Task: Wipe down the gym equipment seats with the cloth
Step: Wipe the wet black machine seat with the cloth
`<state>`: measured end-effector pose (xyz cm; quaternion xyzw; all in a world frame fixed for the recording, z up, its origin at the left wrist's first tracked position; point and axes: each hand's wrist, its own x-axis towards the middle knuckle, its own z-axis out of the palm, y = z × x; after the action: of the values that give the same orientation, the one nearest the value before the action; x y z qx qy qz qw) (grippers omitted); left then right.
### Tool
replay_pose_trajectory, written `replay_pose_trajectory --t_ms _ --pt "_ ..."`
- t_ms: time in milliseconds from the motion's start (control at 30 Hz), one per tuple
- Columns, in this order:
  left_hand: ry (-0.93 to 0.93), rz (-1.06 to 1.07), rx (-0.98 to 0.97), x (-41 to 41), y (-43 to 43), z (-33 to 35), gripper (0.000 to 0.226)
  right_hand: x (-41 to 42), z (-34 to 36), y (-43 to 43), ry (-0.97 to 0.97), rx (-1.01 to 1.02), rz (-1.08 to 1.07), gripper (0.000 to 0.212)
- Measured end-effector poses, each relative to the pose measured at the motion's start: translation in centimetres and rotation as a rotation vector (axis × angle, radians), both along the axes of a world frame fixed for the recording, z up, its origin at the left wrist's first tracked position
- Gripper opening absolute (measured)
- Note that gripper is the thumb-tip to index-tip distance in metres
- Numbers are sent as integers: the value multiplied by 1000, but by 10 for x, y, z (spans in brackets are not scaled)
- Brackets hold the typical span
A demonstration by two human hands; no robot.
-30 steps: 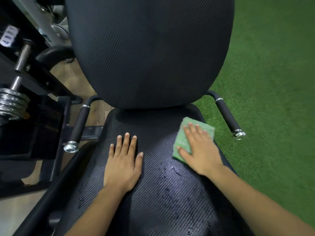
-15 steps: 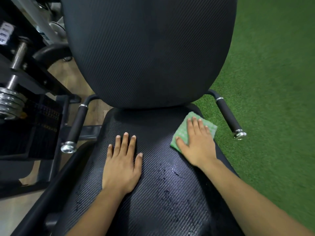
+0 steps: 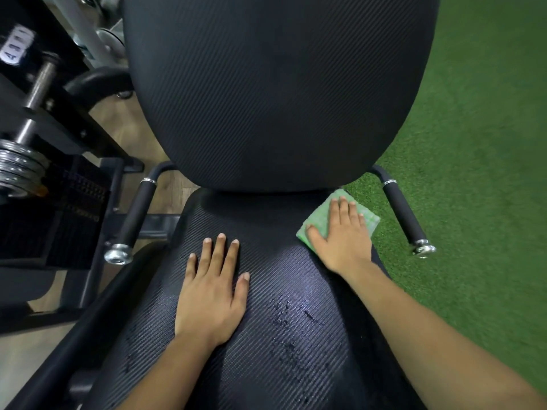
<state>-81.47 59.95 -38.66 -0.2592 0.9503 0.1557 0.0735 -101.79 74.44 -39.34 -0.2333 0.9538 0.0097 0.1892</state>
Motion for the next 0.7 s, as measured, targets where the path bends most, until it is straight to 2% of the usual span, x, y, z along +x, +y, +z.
replay_pose_trajectory --t_ms 167,333,400,467,600,700 --pt "6 6 2 -1 0 -1 66 -15 -7 -24 -27 60 -22 78" --pt "-3 2 -10 0 0 -1 66 36 9 -27 -40 -75 248 97" --pt "-4 3 -4 0 0 0 66 38 9 -23 -66 -89 282 98" --pt "2 3 -2 0 0 0 66 23 5 -18 -35 -75 225 97" --pt "5 0 -8 -1 0 0 67 -4 -6 -22 5 14 63 81" --pt "1 0 -9 -1 0 0 67 14 -1 -31 -6 -26 125 86"
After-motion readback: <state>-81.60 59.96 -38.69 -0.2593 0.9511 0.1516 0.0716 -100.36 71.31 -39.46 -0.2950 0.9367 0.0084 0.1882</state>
